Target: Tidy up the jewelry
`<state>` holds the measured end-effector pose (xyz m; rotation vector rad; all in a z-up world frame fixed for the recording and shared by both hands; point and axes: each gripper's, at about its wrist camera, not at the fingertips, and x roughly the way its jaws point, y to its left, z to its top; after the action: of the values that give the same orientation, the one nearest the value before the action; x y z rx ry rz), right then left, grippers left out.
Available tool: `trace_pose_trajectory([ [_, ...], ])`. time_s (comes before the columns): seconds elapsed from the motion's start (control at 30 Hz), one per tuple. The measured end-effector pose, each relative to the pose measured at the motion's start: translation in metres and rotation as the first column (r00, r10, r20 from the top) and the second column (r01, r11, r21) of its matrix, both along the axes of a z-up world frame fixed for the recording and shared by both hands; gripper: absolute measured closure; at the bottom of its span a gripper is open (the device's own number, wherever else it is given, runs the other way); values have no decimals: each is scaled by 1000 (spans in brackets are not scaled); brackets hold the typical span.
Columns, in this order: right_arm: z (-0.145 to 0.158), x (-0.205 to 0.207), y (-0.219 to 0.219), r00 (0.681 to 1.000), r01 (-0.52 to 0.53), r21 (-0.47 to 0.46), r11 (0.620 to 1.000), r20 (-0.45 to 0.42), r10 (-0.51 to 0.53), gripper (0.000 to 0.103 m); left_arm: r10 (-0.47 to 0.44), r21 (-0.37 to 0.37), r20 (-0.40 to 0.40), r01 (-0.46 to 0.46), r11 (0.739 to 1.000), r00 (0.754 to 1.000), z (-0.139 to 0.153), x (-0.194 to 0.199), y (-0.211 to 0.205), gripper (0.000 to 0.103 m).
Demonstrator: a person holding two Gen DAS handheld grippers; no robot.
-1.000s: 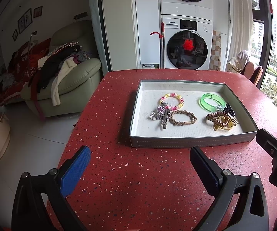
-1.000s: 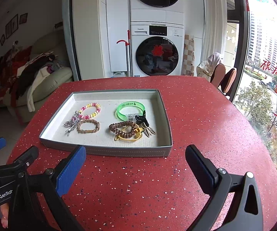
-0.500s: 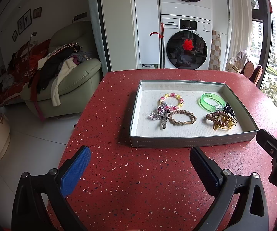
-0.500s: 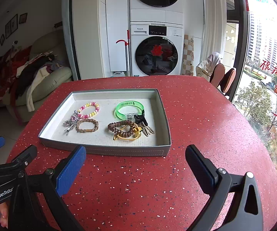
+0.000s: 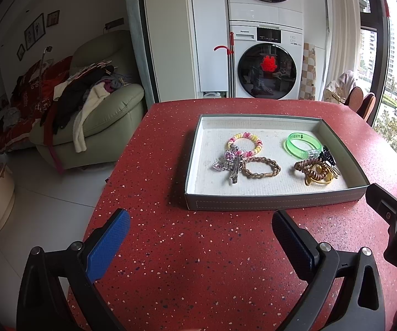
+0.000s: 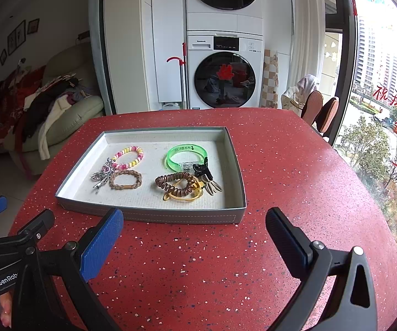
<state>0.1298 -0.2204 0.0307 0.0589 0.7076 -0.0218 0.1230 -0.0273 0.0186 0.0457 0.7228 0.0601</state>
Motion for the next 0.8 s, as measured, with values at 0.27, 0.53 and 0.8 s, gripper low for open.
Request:
trace_pose_trajectory([
  [0.27, 0, 0, -1, 1000, 0, 2, 1000, 0, 0, 0, 2, 0, -1, -2, 1000, 1000, 0, -1, 0, 0],
  [0.53, 0, 0, -1, 1000, 0, 0, 1000, 1, 0, 0, 0, 1, -1, 0, 1000, 1000, 0, -1, 0, 0],
  [0.8, 0, -1, -1, 1000, -1, -1, 1000, 0, 1, 0, 1, 0, -3, -1, 1000, 1000, -1, -1, 1, 0],
])
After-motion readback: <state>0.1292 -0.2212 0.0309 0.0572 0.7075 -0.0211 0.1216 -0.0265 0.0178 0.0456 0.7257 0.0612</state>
